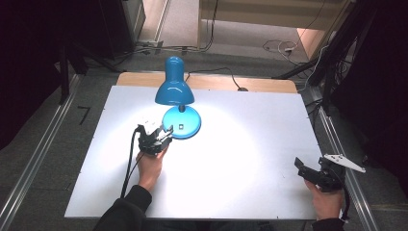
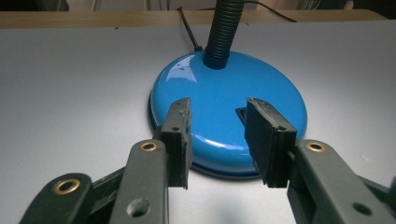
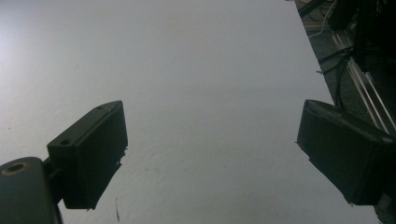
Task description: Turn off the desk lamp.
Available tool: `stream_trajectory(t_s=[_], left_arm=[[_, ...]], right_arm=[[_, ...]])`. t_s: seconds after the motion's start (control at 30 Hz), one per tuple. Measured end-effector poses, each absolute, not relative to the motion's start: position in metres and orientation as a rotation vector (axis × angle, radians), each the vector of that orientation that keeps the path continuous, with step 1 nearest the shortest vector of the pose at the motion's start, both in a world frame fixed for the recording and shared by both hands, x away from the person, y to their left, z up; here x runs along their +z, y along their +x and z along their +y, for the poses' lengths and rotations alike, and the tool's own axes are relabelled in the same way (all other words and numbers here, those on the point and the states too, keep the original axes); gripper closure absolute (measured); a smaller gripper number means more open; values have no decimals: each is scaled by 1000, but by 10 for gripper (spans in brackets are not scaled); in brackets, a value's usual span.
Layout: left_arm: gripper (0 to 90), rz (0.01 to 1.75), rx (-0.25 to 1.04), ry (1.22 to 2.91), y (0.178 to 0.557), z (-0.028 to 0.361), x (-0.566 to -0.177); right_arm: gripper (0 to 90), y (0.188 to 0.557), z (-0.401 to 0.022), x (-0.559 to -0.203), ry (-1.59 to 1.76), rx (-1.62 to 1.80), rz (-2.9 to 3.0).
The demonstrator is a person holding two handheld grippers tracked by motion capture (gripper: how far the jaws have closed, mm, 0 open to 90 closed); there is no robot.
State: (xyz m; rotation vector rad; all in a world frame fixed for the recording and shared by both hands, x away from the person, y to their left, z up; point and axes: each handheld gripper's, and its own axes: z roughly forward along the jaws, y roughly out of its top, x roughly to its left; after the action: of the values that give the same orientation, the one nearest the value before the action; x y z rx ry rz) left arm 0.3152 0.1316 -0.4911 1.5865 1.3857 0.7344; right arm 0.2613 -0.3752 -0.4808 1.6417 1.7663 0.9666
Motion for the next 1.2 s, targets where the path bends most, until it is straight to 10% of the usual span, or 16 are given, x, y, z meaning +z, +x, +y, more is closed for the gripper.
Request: stream_trajectory(t_s=[0.3,1.2], left_arm=[[900,1359,700,1582,320,125,-494],[900,1363,645,1582,334,117,-499]], right_arm=[[72,261,-376,-480,1650,974,1764],[71,261,-378,-481,1653,977,1762]])
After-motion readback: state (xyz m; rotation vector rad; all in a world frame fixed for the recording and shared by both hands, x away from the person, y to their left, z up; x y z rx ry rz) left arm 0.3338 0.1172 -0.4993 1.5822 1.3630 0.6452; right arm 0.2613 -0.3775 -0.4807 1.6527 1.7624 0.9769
